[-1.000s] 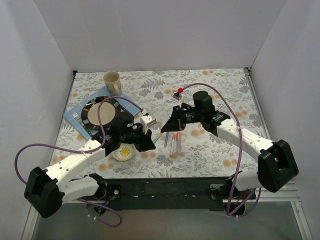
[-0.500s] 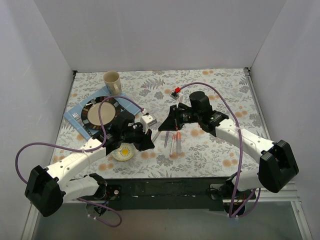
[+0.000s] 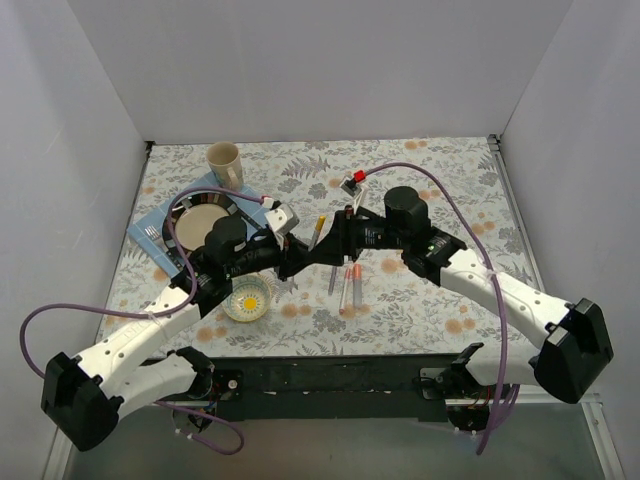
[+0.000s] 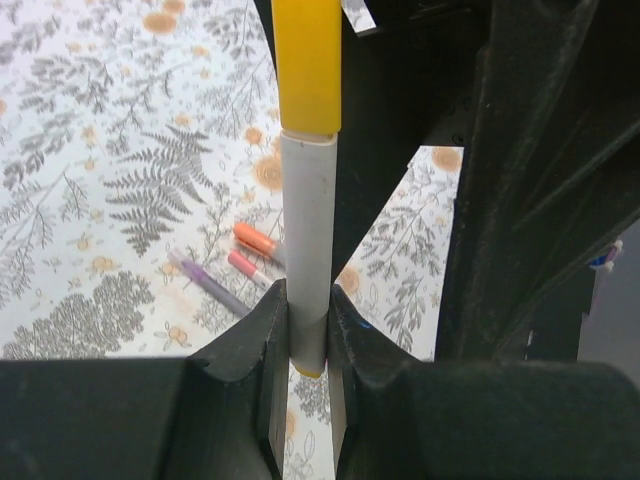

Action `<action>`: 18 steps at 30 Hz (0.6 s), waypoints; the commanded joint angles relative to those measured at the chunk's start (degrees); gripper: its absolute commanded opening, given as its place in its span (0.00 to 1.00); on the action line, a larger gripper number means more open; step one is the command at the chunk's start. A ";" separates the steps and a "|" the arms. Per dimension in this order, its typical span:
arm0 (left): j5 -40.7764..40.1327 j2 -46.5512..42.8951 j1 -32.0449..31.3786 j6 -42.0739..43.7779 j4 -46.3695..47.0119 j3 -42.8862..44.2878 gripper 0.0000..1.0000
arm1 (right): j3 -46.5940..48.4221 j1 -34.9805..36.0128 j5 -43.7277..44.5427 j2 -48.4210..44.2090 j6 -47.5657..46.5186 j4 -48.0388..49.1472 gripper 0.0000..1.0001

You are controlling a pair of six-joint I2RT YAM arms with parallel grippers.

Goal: Insert the pens into the pen caps

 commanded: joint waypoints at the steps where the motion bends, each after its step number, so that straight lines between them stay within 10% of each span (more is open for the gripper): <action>1: 1.06 -2.78 0.32 -0.64 6.61 -0.69 0.00 | 0.70 0.57 4.89 -4.75 0.70 5.44 0.69; 18: 10.73 -5.95 0.32 -8.37 13.81 -2.27 0.00 | 5.01 0.57 11.05 -11.27 -13.72 9.66 0.75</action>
